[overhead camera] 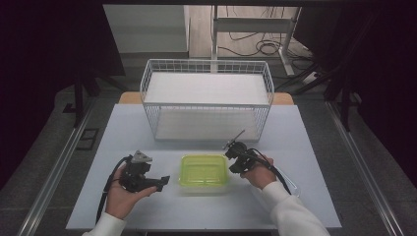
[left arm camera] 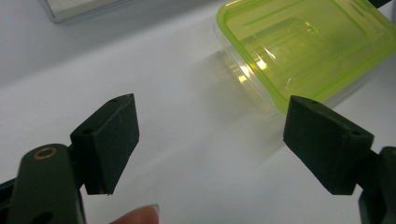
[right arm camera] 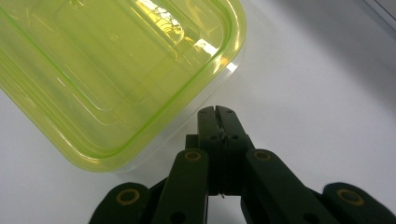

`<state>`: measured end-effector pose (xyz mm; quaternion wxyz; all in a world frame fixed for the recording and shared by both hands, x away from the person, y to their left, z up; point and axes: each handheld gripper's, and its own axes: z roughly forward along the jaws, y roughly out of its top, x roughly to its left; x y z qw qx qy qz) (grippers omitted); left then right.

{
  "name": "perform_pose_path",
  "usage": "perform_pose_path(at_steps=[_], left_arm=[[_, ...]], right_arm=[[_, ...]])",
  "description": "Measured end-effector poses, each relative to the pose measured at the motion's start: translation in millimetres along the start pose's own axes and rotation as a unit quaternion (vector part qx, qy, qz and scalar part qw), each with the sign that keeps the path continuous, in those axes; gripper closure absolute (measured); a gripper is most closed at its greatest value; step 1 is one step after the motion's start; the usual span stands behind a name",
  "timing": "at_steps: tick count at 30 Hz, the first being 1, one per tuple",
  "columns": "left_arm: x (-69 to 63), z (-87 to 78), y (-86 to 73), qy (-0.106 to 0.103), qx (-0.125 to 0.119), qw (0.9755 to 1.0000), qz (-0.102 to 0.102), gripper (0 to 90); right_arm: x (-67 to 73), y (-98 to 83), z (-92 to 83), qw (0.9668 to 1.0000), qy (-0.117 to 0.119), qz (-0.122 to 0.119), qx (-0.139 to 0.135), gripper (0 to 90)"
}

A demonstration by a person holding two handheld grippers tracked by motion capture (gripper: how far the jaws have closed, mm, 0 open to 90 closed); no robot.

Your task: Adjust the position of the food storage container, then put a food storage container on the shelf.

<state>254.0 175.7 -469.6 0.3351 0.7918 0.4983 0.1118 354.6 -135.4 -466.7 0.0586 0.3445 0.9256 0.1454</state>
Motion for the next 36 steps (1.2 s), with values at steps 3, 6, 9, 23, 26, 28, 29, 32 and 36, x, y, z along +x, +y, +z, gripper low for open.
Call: perform_pose_path(at_steps=[3, 6, 9, 23, 26, 28, 29, 32, 36], left_arm=[[1.8, 0.4, -1.6, 0.003, 0.001, 1.0000, -0.002, 18.5], [3.3, 0.7, -2.3, 0.005, 0.002, 1.0000, -0.004, 18.4], [4.4, 1.7, -3.4, 0.007, -0.003, 0.9999, -0.008, 18.5], [10.8, 2.3, -2.9, 0.003, -0.012, 0.9992, -0.038, 18.6], [11.2, 2.3, -2.3, -0.002, -0.013, 0.9987, -0.049, 18.6], [11.4, 1.9, -2.2, -0.004, -0.013, 0.9986, -0.050, 18.7], [11.5, 1.3, -1.7, -0.010, -0.018, 0.9981, -0.058, 18.7], [12.7, 0.6, -0.3, -0.017, -0.021, 0.9974, -0.068, 18.6], [12.6, 0.8, 1.2, -0.032, -0.025, 0.9959, -0.081, 18.5]], right_arm=[[0.6, 0.7, 2.3, 1.0000, 0.003, -0.002, -0.002, 89.0], [-1.3, -1.5, -1.6, 0.9999, 0.005, 0.002, -0.012, 88.9], [-7.2, -6.8, -11.2, 0.9994, 0.008, 0.016, -0.031, 88.4], [-33.1, -27.5, -34.9, 0.9834, 0.051, 0.136, -0.109, 32.8], [-32.6, -29.8, -38.9, 0.9797, 0.068, 0.144, -0.122, 30.5], [-32.4, -30.3, -39.7, 0.9781, 0.076, 0.147, -0.127, 29.7], [-31.9, -31.2, -40.8, 0.9754, 0.085, 0.153, -0.135, 28.8], [-30.8, -32.6, -41.8, 0.9721, 0.096, 0.160, -0.142, 27.2], [-29.6, -34.8, -42.8, 0.9682, 0.105, 0.167, -0.154, 26.1]])
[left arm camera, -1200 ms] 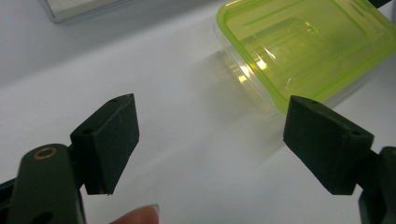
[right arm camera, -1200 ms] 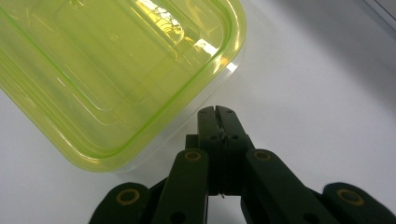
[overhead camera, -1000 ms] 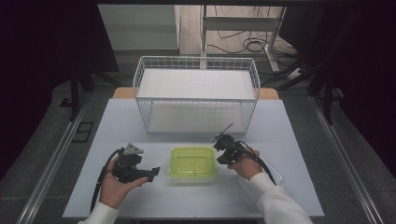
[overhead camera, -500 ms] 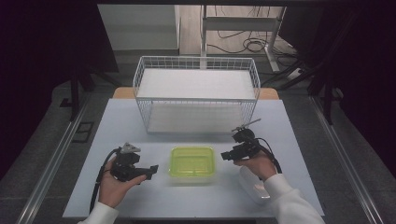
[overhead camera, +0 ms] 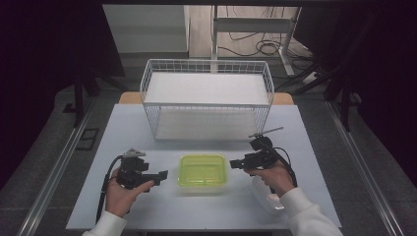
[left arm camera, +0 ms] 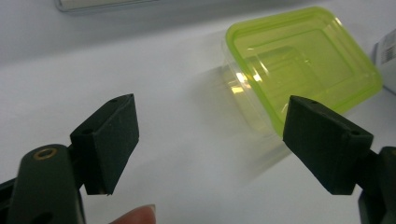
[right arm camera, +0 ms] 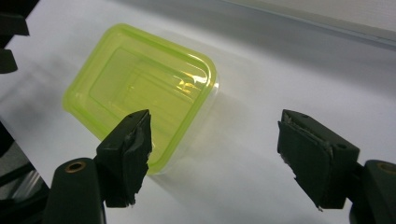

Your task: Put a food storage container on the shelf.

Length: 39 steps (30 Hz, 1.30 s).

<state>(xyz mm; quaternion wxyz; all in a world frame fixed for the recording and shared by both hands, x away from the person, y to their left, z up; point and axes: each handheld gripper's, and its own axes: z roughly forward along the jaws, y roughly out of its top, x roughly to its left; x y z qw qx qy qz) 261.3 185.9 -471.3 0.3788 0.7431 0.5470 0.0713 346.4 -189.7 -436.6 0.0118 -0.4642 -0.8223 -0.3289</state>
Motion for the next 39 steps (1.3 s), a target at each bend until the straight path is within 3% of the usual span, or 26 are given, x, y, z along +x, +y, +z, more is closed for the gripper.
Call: perform_pose_path(at_steps=[4, 9, 14, 20, 26, 32, 39], left_arm=[[0.1, -0.1, 3.2, -0.028, -0.004, 0.9994, -0.020, 18.7], [4.6, 9.3, 9.9, -0.048, -0.001, 0.9972, -0.058, 20.2], [16.0, 26.0, 18.1, -0.076, 0.018, 0.9918, -0.101, 24.0], [24.1, 41.5, 23.3, -0.111, 0.034, 0.9823, -0.147, 28.4], [25.5, 54.6, 21.6, -0.134, 0.050, 0.9755, -0.167, 32.1], [23.9, 64.8, 19.1, -0.147, 0.061, 0.9722, -0.172, 36.7], [21.0, 74.2, 17.1, -0.176, 0.070, 0.9649, -0.181, 44.5]], right_arm=[[0.6, -0.4, 1.1, 0.9999, 0.010, 0.012, -0.004, 27.6], [2.5, 3.5, 7.4, 0.9994, 0.024, 0.024, 0.008, 30.7], [5.2, 10.8, 20.1, 0.9983, 0.037, 0.035, 0.027, 33.0], [5.8, 15.6, 39.7, 0.9965, 0.041, 0.052, 0.051, 35.7], [1.6, 15.9, 47.6, 0.9951, 0.038, 0.071, 0.057, 39.4], [-3.5, 14.4, 50.9, 0.9939, 0.037, 0.087, 0.056, 44.4], [-5.1, 10.9, 57.4, 0.9919, 0.042, 0.098, 0.069, 46.7]])
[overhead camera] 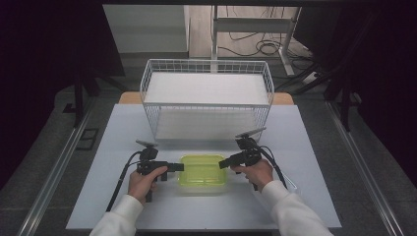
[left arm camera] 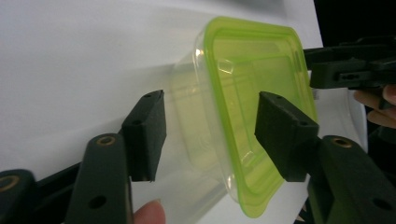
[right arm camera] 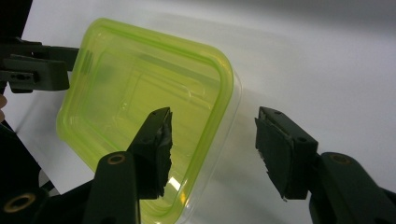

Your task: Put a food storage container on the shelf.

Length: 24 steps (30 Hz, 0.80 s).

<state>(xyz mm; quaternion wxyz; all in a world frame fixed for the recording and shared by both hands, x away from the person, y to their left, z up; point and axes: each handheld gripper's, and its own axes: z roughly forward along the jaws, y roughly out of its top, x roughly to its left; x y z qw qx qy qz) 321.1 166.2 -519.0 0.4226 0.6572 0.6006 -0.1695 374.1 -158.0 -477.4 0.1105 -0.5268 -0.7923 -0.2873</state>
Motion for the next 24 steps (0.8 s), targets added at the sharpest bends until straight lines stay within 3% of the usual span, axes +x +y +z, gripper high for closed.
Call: perform_pose_path(at_steps=[1, 2, 6, 9, 11, 12, 17, 24], left_arm=[[0.0, 0.0, 0.0, 0.000, 0.000, 1.0000, 0.000, 45.7], [0.6, 2.0, -0.5, -0.013, 0.004, 0.9999, -0.005, 48.5], [1.8, 7.3, -2.1, -0.046, 0.009, 0.9986, -0.025, 57.6], [0.6, 8.8, -3.1, -0.032, 0.011, 0.9992, -0.021, 64.0], [0.1, 7.0, -3.6, -0.034, 0.009, 0.9991, -0.025, 65.9], [-1.0, 5.4, -4.1, -0.026, 0.006, 0.9994, -0.023, 72.4], [-3.9, -0.4, -5.2, -0.034, -0.003, 0.9993, -0.014, 77.6], [-14.0, -7.6, -6.8, -0.049, -0.016, 0.9987, 0.006, 78.3]], right_arm=[[0.0, 0.0, 0.0, 1.0000, 0.000, 0.000, 0.000, 46.7], [-1.4, -0.6, 0.7, 0.9999, 0.010, 0.001, 0.006, 52.3], [-0.7, -0.7, 2.4, 0.9995, 0.029, 0.008, 0.011, 58.6], [-0.5, -1.7, 4.5, 0.9992, 0.037, 0.013, 0.011, 63.9], [1.2, -2.1, 1.8, 0.9995, 0.032, 0.009, 0.001, 68.9], [1.4, -2.1, -0.1, 0.9995, 0.031, 0.011, -0.003, 71.5], [3.6, -2.0, -12.4, 0.9982, 0.052, 0.013, -0.026, 76.9], [8.5, -5.3, -26.3, 0.9978, 0.049, -0.015, -0.043, 77.6]])
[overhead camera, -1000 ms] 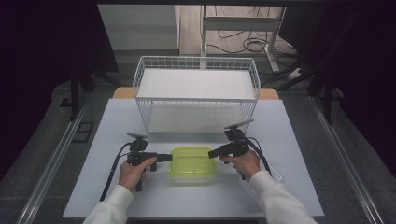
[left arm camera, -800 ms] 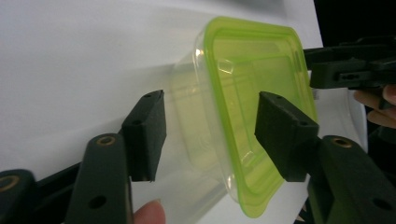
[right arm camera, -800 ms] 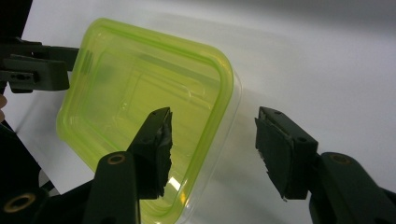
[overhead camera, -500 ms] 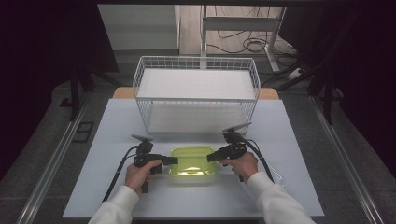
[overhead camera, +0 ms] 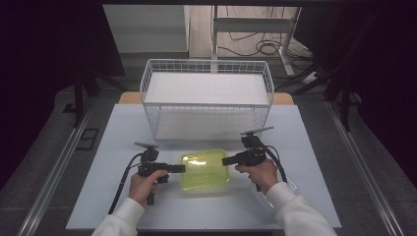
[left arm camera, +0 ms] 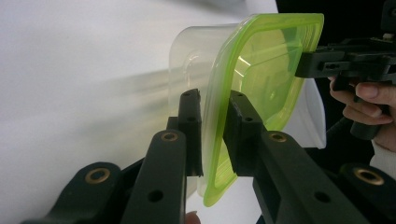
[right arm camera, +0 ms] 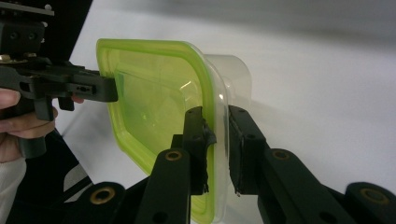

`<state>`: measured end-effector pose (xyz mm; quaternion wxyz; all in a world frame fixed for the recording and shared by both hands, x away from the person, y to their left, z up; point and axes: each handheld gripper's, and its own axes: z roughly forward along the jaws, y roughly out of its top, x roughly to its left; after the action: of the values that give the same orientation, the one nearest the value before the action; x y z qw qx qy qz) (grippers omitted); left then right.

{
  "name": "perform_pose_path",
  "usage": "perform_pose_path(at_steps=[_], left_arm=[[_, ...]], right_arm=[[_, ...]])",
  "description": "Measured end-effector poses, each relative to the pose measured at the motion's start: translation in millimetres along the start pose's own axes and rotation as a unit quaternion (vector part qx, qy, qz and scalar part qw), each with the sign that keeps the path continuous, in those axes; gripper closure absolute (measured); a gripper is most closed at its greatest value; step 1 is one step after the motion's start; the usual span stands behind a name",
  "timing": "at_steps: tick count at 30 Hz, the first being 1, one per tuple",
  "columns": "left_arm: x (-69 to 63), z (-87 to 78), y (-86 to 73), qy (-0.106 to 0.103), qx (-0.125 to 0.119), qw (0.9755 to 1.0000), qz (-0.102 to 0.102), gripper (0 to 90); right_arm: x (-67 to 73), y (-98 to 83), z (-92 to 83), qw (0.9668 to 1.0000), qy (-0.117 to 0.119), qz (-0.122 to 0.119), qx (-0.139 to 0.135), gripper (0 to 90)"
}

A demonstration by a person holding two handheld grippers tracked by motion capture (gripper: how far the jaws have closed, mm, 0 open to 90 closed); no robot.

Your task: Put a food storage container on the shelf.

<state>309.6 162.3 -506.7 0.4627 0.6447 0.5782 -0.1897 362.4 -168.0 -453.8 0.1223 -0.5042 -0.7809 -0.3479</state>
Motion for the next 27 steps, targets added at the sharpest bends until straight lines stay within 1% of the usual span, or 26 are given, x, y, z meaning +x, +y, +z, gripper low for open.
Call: perform_pose_path(at_steps=[3, 5, 6, 10, 14, 15, 18, 20, 22, 23, 24, 27], left_arm=[[-8.0, -3.1, 1.0, -0.001, -0.001, 1.0000, 0.009, 78.2], [-15.2, -4.9, 2.5, 0.005, -0.001, 0.9998, 0.020, 78.2], [-17.6, -5.5, 3.0, 0.005, -0.003, 0.9997, 0.022, 78.1], [-28.8, -9.6, 5.9, 0.005, -0.010, 0.9993, 0.036, 77.9], [-37.4, -12.6, 8.2, 0.007, -0.012, 0.9986, 0.051, 77.9], [-40.0, -12.8, 8.6, 0.008, -0.016, 0.9984, 0.053, 77.9], [-43.6, -14.6, 10.3, 0.004, -0.022, 0.9981, 0.057, 77.9], [-45.4, -16.1, 11.5, 0.005, -0.023, 0.9977, 0.063, 77.9], [-47.9, -18.3, 13.0, 0.008, -0.024, 0.9973, 0.069, 77.9], [-47.9, -18.3, 13.0, 0.008, -0.024, 0.9973, 0.069, 77.8], [-50.9, -21.5, 15.1, 0.008, -0.025, 0.9967, 0.077, 77.8], [-55.9, -25.3, 18.4, 0.007, -0.032, 0.9961, 0.082, 77.7]], right_arm=[[3.0, -1.5, -7.2, 0.9997, 0.000, -0.020, -0.010, 77.8], [4.1, -2.2, -10.7, 0.9995, -0.002, -0.028, -0.013, 77.8], [4.6, -2.6, -13.4, 0.9993, -0.002, -0.032, -0.017, 77.9], [6.3, -3.1, -22.3, 0.9987, 0.001, -0.039, -0.033, 78.0], [9.6, -2.2, -30.8, 0.9978, 0.002, -0.052, -0.041, 78.0], [10.7, -1.8, -32.9, 0.9976, 0.000, -0.056, -0.042, 78.0], [12.4, -0.5, -38.0, 0.9967, 0.000, -0.062, -0.052, 78.0], [13.7, -0.2, -40.6, 0.9961, 0.001, -0.067, -0.057, 78.0], [15.4, -0.3, -41.5, 0.9958, -0.001, -0.072, -0.056, 77.9], [15.4, -0.3, -41.5, 0.9958, -0.001, -0.072, -0.056, 77.9], [17.2, 0.2, -43.6, 0.9953, 0.001, -0.076, -0.059, 77.9], [19.7, 1.8, -47.4, 0.9944, 0.004, -0.081, -0.067, 77.9]])
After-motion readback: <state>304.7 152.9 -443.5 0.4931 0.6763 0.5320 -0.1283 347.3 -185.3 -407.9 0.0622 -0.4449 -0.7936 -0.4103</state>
